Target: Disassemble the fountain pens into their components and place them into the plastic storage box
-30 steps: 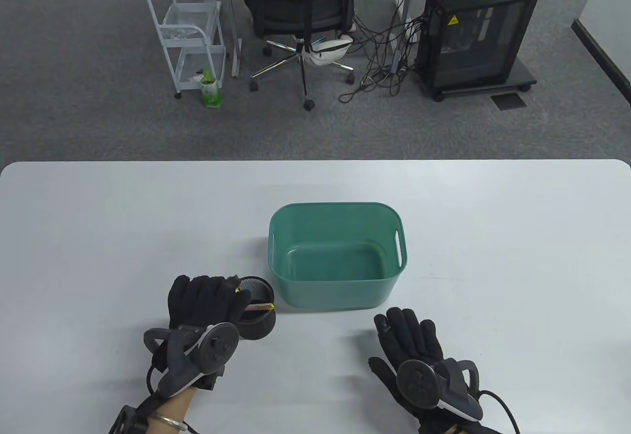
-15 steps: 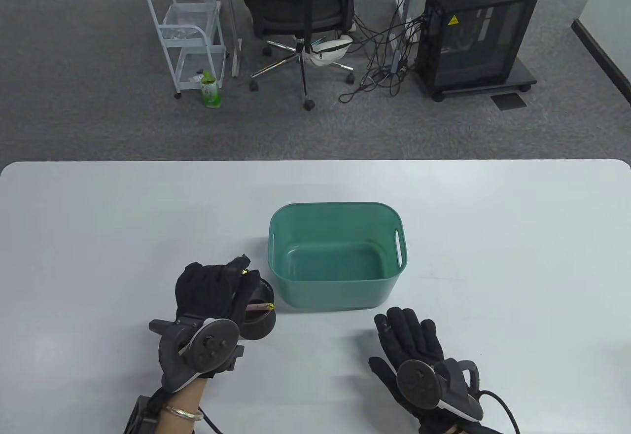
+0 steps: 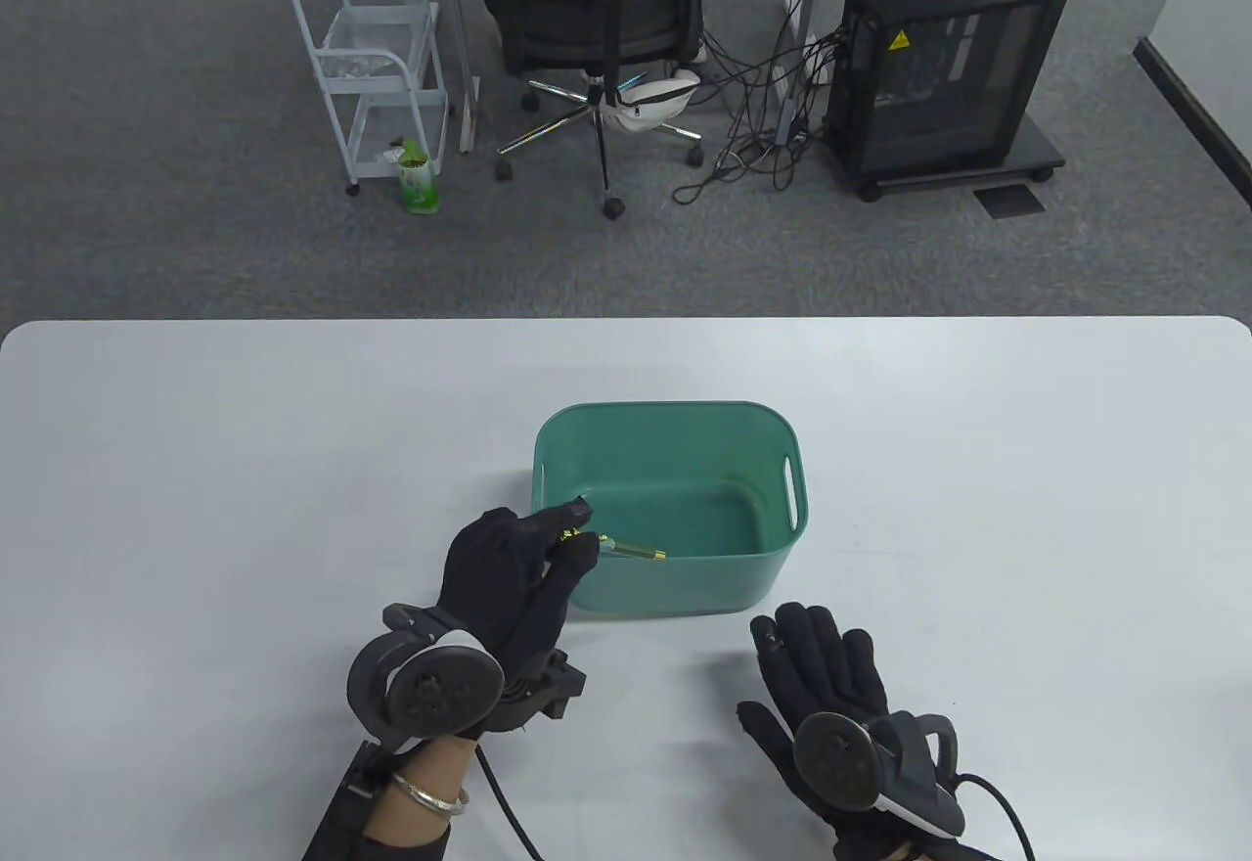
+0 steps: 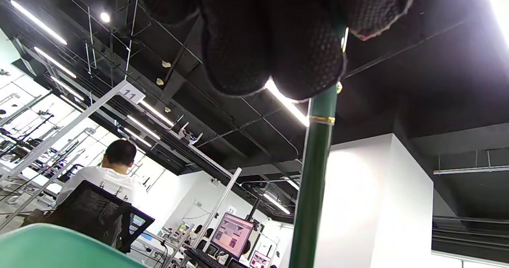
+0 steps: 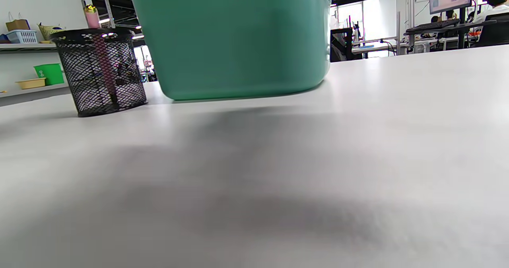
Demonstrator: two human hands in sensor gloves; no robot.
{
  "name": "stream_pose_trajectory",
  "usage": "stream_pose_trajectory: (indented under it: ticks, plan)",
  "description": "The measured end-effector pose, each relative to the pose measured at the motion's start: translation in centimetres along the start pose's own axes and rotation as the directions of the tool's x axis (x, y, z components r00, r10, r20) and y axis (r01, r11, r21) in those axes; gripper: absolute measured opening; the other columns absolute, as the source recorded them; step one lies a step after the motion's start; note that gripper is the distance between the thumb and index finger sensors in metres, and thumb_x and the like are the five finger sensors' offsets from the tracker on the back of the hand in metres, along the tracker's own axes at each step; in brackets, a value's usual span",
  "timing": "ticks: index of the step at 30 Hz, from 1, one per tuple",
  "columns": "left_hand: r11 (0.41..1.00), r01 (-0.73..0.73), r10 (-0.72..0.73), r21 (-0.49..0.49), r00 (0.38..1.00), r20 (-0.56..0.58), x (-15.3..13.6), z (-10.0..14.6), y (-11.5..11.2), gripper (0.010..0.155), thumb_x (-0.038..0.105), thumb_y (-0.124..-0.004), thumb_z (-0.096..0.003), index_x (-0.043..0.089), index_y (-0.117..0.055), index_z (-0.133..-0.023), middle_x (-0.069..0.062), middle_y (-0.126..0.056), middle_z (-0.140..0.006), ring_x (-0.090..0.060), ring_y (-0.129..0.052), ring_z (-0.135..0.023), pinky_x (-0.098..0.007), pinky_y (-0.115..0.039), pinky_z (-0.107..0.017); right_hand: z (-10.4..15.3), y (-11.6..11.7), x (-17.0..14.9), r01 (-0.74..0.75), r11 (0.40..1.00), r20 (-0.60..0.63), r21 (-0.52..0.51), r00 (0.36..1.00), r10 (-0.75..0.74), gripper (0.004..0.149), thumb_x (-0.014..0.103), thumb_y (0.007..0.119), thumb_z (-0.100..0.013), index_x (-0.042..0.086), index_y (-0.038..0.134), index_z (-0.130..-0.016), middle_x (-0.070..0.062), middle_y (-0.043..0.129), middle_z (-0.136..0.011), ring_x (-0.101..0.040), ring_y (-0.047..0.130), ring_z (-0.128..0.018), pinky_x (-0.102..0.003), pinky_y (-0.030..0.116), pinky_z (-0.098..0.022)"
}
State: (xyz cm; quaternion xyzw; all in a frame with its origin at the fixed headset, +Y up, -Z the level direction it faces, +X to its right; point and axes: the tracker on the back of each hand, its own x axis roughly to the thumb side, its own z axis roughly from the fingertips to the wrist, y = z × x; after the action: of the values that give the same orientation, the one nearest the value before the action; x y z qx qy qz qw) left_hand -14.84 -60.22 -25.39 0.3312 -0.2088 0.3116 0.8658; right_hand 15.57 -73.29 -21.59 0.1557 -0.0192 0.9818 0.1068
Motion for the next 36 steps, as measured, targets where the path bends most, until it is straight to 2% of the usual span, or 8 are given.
stream_pose_trajectory:
  ticks: [12, 24, 31, 36]
  plan:
    - [0.994, 0.051, -0.05, -0.095, 0.999, 0.015, -0.2, 0.4, -1.9, 0.05, 0.048, -0.07, -0.0674, 0.009, -0.088, -0.092, 0.005, -0.104, -0.067, -0.023, -0.101, -0.068, -0.051, -0.067, -0.072, 0.0, -0.3, -0.1, 0.002, 1.0, 0.005, -0.021, 1.0, -0.002, 0.074, 0.056, 0.046, -0.062, 0.017, 0.03, -0.123, -0.012, 0.019, -0.126, -0.037, 0.024, -0.116, -0.054, 0.018, -0.083]
    - [0.992, 0.033, -0.031, -0.121, 0.999, 0.018, -0.1, 0.4, -2.6, 0.049, 0.048, -0.07, -0.0672, 0.009, -0.088, -0.092, 0.006, -0.106, -0.067, -0.023, -0.103, -0.067, -0.05, -0.069, -0.072, 0.2, -1.0, 0.1, 0.017, 0.996, 0.02, -0.09, 1.0, -0.015, 0.074, 0.057, 0.046, -0.062, 0.018, 0.03, -0.123, -0.012, 0.021, -0.126, -0.037, 0.026, -0.116, -0.055, 0.02, -0.084]
    - [0.991, -0.026, 0.028, -0.135, 1.0, 0.013, 0.1, 0.4, -2.7, 0.049, 0.047, -0.07, -0.0672, 0.009, -0.088, -0.092, 0.006, -0.107, -0.068, -0.023, -0.103, -0.068, -0.05, -0.069, -0.072, 0.1, -3.3, 0.3, 0.055, 0.968, 0.026, -0.246, 0.998, -0.05, 0.075, 0.059, 0.049, -0.062, 0.018, 0.032, -0.123, -0.013, 0.025, -0.127, -0.038, 0.032, -0.117, -0.059, 0.026, -0.084]
    - [0.988, -0.068, 0.072, -0.14, 0.997, 0.021, 0.5, 0.5, -2.7, 0.049, 0.047, -0.07, -0.0673, 0.008, -0.088, -0.092, 0.006, -0.107, -0.067, -0.023, -0.103, -0.068, -0.05, -0.069, -0.071, -1.3, -6.1, 1.8, 0.097, 0.94, 0.065, -0.326, 0.995, -0.08, 0.075, 0.059, 0.052, -0.062, 0.019, 0.035, -0.123, -0.013, 0.029, -0.127, -0.038, 0.037, -0.117, -0.06, 0.029, -0.084]
